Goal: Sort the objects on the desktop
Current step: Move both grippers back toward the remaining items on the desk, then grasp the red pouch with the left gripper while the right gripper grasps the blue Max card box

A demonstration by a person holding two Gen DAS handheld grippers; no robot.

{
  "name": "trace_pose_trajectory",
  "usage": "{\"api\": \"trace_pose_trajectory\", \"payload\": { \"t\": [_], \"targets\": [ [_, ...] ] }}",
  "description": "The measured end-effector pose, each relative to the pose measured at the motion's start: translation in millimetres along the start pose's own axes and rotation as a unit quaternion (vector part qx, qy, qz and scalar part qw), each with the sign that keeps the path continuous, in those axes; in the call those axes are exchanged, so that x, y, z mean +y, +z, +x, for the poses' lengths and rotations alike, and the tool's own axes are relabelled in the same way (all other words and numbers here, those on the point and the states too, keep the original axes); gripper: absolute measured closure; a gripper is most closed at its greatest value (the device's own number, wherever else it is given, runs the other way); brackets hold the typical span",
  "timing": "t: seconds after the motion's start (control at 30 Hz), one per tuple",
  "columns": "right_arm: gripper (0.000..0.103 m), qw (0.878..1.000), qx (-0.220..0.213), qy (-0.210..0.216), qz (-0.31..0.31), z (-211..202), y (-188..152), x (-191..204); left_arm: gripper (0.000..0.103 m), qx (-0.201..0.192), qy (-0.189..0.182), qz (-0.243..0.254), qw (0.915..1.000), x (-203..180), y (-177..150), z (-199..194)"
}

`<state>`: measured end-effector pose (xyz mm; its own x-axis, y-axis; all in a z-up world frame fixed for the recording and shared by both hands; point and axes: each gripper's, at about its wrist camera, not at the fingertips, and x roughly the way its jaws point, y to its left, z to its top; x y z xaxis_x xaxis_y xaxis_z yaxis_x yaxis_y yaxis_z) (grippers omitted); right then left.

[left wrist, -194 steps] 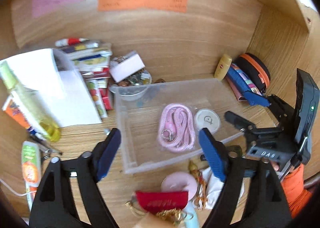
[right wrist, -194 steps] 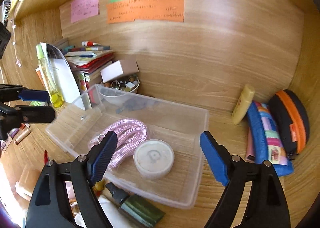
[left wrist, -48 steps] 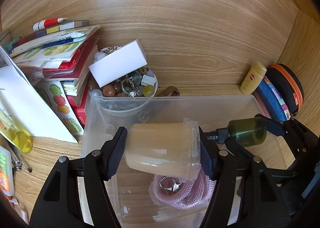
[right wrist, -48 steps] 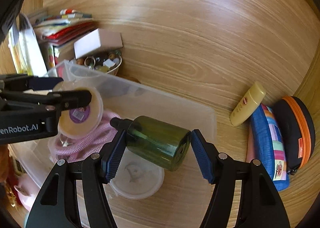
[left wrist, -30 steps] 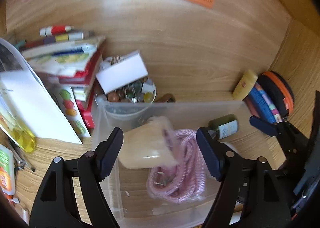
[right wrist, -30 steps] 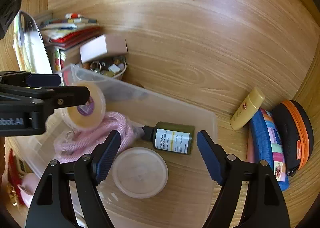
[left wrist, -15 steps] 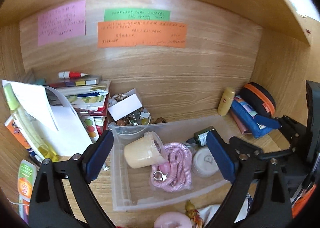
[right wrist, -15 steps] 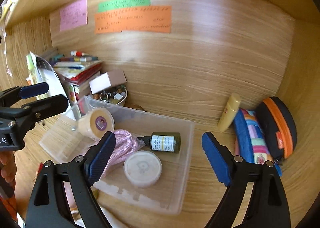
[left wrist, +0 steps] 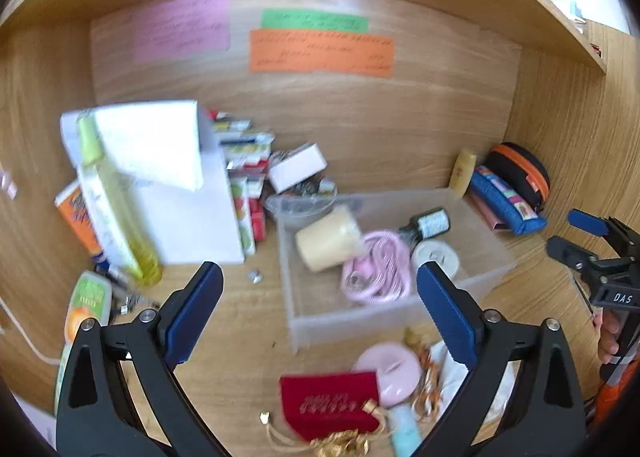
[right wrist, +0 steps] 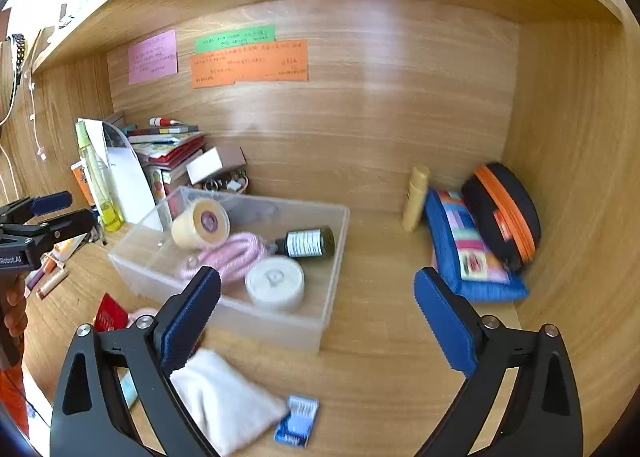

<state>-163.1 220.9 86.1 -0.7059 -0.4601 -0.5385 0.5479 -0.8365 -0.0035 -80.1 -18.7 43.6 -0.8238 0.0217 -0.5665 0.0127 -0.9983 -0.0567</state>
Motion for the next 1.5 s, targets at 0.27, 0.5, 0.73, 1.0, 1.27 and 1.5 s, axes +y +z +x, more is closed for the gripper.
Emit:
{"api": "trace_pose_trajectory", "payload": {
  "t": [0.27,0.5,0.73,1.0,1.27,1.5],
  "targets": [
    [0.006,0.998,0.049,-0.03,0.026,6,-41,-10,0.004,0.055,0.013,-0.011,0.9983,16,-42,7],
    [0.006,0.993,0.109,-0.039,0.027,20,-79,-12,0.004,0.104,0.012,-0.035,0.9939,16,-74,15],
    [0.007,0.989,0.143,-0.043,-0.006,19,-106,-4,0.004,0.144,-0.02,-0.039,0.9886,5,-95,21],
    [0.015,0.987,0.152,-0.039,-0.037,25,-112,10,0.004,0.194,-0.003,-0.025,0.9807,-4,-103,44],
    [0.034,0.987,0.159,-0.012,-0.01,37,-111,11,0.004,0.203,0.01,-0.03,0.9787,-9,-102,57],
    [0.057,0.987,0.16,-0.004,-0.002,39,-108,11,0.006,0.187,0.041,-0.03,0.981,-7,-101,63]
  ]
}}
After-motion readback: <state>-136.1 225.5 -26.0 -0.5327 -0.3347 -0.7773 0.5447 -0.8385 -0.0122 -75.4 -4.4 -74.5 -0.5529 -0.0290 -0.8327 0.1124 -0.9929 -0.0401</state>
